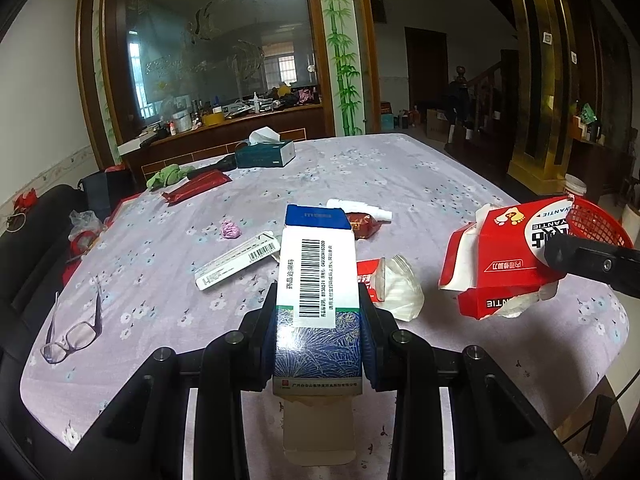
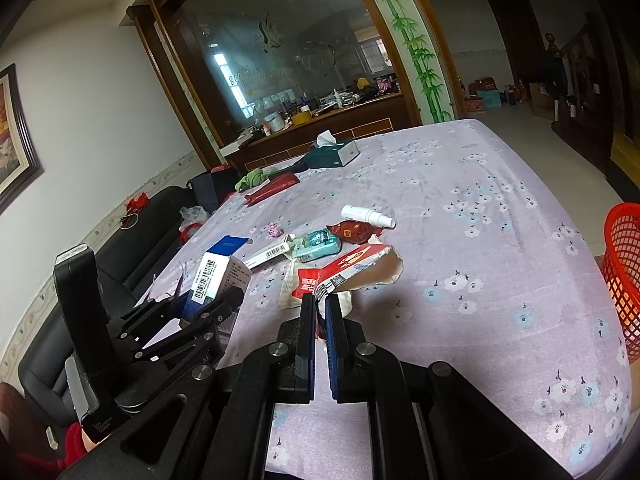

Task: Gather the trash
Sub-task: 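Lift the medicine box and tissue pack off the table with both tools, then carry the box and tissue pack over the red basket and open both tools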

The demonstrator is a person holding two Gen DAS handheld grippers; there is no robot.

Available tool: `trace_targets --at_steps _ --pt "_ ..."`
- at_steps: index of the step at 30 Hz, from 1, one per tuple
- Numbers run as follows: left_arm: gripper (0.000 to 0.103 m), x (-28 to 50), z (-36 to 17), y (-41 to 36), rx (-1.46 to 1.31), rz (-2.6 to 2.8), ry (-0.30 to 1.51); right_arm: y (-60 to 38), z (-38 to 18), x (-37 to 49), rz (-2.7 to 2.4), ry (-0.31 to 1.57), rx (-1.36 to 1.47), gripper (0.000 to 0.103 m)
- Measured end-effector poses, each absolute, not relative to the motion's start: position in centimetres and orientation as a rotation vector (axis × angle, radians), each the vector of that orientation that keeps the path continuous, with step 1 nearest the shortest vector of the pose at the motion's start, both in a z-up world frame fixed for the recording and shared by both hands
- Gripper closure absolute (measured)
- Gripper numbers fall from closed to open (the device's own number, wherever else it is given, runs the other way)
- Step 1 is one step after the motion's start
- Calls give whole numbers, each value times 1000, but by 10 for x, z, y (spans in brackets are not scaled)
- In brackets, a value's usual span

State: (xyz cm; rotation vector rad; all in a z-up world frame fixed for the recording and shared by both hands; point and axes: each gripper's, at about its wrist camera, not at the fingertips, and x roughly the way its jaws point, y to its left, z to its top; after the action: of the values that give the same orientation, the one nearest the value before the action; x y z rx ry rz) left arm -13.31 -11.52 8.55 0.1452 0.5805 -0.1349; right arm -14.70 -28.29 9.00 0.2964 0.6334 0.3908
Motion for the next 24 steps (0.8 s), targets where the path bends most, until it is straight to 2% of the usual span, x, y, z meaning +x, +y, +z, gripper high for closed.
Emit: trace_targets --at_steps 14,24 --pt "70 -128 82 -118 140 -159 600 -290 90 -149 379 636 316 98" --pt "70 -115 93 -153 94 -363 665 -344 100 -157 262 584 389 98"
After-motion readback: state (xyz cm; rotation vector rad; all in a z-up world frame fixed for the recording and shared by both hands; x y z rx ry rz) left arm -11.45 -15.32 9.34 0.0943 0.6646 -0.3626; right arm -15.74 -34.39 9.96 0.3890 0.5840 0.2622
